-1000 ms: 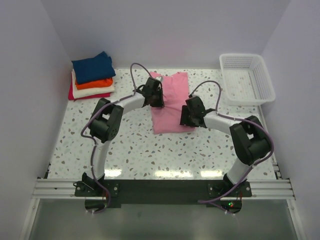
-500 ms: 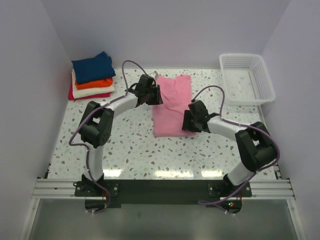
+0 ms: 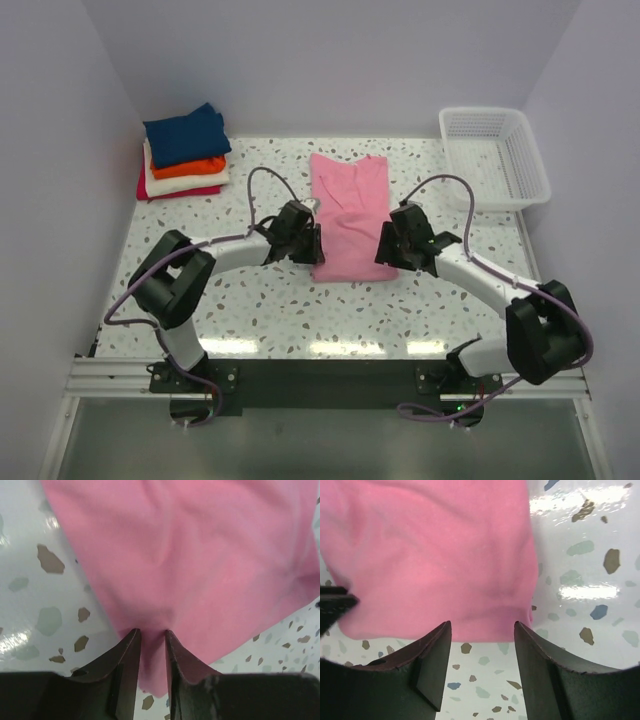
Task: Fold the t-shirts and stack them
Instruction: Fold the tshirt
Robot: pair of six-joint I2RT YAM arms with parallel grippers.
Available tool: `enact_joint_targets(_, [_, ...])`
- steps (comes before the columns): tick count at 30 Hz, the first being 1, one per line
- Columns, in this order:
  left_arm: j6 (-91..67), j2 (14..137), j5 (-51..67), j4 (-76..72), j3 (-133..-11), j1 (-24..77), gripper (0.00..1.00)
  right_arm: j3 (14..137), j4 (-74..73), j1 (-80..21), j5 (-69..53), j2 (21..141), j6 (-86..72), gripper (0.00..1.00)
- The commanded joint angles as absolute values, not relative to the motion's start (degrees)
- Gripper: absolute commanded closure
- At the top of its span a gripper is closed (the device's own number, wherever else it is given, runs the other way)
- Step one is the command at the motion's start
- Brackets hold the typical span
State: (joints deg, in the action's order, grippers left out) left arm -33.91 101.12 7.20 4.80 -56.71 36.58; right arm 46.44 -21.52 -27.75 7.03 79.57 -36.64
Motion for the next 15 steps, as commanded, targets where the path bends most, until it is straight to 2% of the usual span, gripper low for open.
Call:
enact_joint_targets(1, [-35.2,99.4,4.3,1.8,-54.8,38.2,0.69,46.8,-24.5,-27.9,12.7,75.7,-38.8,0.43])
enact_joint_targets(4, [-35.4,99.1,2.9,3.0,-53.0,38.4,0.74,45.9,-24.5,-27.9,13.0,76.3,-38.9,0.43])
enact_joint_targets(7, [-35.5,97.4,2.0,3.2,-50.9,38.5,0.74,44.1,-23.6,-27.9,12.5,78.4,-39.5,0.49])
enact_joint_targets(8, [-35.3,96.9,2.1,3.3,-50.5,38.5,0.74,43.3,-22.9,-27.9,12.4,79.0,-39.9,0.55])
enact_joint_targets(15, [-35.4,96.6,2.2,4.9,-49.3,38.5,0.75,41.2,-21.1,-28.0,10.4,84.4,-39.6,0.68])
